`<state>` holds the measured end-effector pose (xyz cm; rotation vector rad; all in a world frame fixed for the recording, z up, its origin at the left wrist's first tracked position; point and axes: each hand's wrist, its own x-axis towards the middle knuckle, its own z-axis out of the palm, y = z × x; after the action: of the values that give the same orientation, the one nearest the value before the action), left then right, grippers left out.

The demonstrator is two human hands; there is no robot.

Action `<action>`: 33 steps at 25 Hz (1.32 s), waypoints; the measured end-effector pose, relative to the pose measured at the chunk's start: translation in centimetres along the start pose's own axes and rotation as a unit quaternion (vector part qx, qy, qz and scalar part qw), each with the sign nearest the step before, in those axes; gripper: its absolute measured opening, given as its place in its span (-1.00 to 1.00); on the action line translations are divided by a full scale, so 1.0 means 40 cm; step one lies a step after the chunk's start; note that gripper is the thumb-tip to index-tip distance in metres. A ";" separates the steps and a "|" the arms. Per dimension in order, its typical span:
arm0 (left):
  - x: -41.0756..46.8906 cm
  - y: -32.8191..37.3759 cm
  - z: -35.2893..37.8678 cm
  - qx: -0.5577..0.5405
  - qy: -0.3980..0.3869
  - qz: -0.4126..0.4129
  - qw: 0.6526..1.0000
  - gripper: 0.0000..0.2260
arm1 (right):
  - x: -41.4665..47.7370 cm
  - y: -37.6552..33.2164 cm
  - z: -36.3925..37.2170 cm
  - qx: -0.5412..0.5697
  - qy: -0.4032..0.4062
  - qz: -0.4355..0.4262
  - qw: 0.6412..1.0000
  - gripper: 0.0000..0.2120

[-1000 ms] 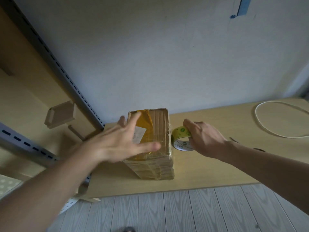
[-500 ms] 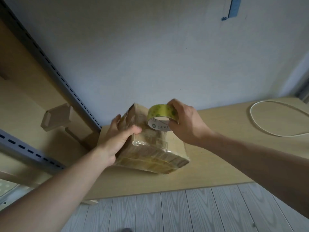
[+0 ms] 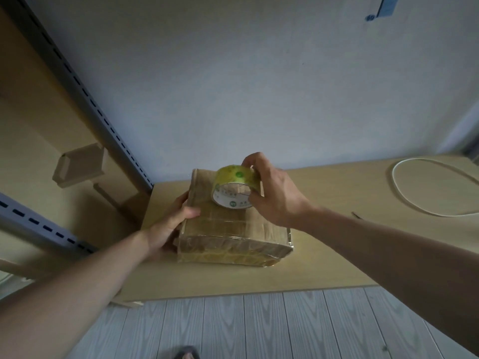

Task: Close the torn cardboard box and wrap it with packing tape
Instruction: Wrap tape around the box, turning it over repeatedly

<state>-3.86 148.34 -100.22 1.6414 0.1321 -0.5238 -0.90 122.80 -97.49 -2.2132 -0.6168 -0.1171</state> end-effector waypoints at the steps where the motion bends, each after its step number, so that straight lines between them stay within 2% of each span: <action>1: 0.001 -0.002 -0.004 -0.015 -0.008 0.001 1.000 -0.23 | 0.000 0.012 -0.017 -0.025 -0.003 -0.006 1.000 -0.60; 5: 0.009 -0.015 -0.022 -0.032 -0.028 -0.021 0.999 -0.06 | -0.008 0.044 -0.081 -0.108 -0.039 -0.032 0.993 -0.68; 8: 0.000 -0.023 -0.029 -0.041 -0.005 -0.070 0.997 0.03 | -0.030 0.103 -0.159 -0.203 -0.018 -0.025 0.979 -0.75; 10: -0.002 -0.032 -0.032 -0.051 -0.004 -0.078 0.996 -0.05 | -0.064 0.166 -0.198 -0.221 -0.013 0.001 0.975 -0.82; 13: 0.007 -0.055 -0.038 -0.070 0.009 -0.086 0.994 -0.47 | -0.120 0.220 -0.169 -0.231 -0.069 -0.002 0.970 -0.82; 16: 0.015 -0.076 -0.047 -0.091 0.031 -0.086 0.992 -0.52 | -0.124 0.232 -0.137 -0.236 -0.081 -0.021 0.968 -0.85; 19: 0.020 -0.081 -0.039 -0.137 0.069 -0.094 0.984 -0.71 | -0.125 0.248 -0.120 -0.238 -0.092 -0.011 0.967 -0.91; 22: 0.036 -0.092 -0.044 -0.177 0.119 -0.136 0.967 -0.70 | -0.133 0.256 -0.087 -0.229 -0.106 0.001 0.968 -0.89; 27: 0.038 -0.080 -0.058 -0.190 0.118 -0.161 0.961 -0.66 | -0.137 0.249 -0.035 -0.193 -0.120 0.013 0.974 -0.86; 29: 0.033 -0.053 -0.040 -0.105 0.120 -0.153 0.975 -0.57 | -0.139 0.255 -0.017 -0.158 -0.121 0.038 0.979 -0.81; 30: 0.033 -0.039 -0.023 -0.007 0.150 -0.126 0.981 -0.47 | -0.138 0.260 -0.011 -0.144 -0.118 0.047 0.981 -0.80; 31: 0.031 -0.021 -0.005 0.143 0.207 -0.073 0.965 -0.35 | -0.137 0.263 -0.007 -0.133 -0.115 0.052 0.983 -0.79; 32: 0.028 0.004 0.022 0.307 0.238 0.018 0.921 -0.20 | -0.135 0.267 -0.003 -0.126 -0.113 0.053 0.984 -0.79; 33: 0.031 0.034 0.059 0.424 0.191 0.114 0.878 -0.04 | -0.135 0.270 0.000 -0.123 -0.111 0.053 0.985 -0.78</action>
<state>-2.86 145.60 -99.60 2.5764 -0.0141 -0.0397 -0.58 114.76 -106.52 -2.5156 -0.6305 0.1169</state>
